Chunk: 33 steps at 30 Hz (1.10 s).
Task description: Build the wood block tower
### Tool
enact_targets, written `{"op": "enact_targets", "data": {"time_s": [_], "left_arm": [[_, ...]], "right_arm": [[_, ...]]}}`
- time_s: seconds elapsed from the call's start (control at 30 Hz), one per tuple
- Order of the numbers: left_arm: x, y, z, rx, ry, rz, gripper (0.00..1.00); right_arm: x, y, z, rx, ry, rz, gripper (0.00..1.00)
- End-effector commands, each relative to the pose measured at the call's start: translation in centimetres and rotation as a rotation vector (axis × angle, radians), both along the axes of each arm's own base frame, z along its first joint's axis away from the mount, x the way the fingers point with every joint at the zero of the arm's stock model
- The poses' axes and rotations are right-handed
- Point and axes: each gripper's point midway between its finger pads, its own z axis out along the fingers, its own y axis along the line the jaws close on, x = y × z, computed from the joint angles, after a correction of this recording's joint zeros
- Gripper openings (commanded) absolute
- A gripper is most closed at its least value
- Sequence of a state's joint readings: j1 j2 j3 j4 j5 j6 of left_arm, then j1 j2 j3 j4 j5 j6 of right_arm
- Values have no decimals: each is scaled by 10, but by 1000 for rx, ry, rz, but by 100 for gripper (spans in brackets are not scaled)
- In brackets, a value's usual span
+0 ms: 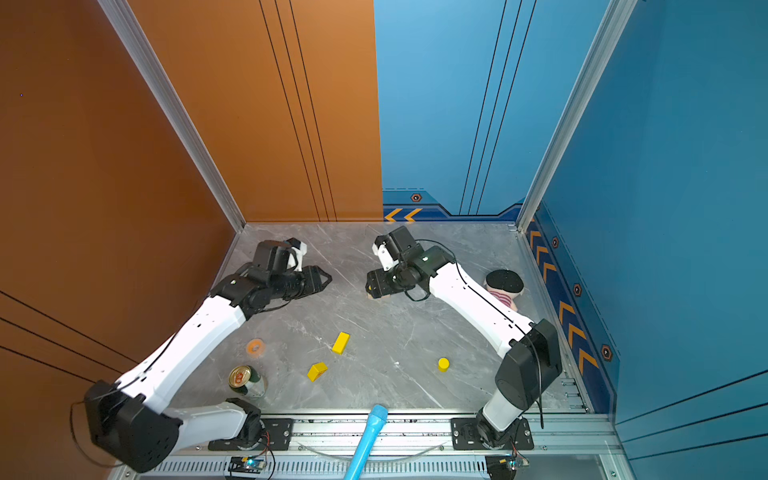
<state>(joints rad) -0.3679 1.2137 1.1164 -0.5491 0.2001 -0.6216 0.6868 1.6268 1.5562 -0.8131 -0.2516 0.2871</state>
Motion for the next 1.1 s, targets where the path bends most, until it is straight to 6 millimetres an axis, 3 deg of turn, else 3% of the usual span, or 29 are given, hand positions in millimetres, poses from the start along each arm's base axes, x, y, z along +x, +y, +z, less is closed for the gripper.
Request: {"op": "enact_targets", "data": {"time_s": [0.0,0.27,0.43,0.57,0.77,0.8,1.03,1.07], "left_arm": [[-10,21,3,7,-36,71,53],[-44,50,0,0,-76,145,52],[-62,68,5,19,-108,188,54],[-74,77,10,17,-138,219,54],[-85,87,15,27,-178,245,55],[-85,88,15,33,-180,244,55],[-87,92,19,44,-191,251,55],[-87,93,20,47,-194,251,55]], "right_arm": [[-31,15,-3,-86,-2,120,73],[-81,61,-57,-280,-1,384,82],[-96,77,-99,-412,-6,526,84],[-95,83,-123,-459,14,559,85],[-83,99,-139,-463,-14,576,86],[-82,101,-152,-478,4,582,85],[-68,111,-169,-459,30,561,86],[-63,118,-163,-441,12,558,86]]}}
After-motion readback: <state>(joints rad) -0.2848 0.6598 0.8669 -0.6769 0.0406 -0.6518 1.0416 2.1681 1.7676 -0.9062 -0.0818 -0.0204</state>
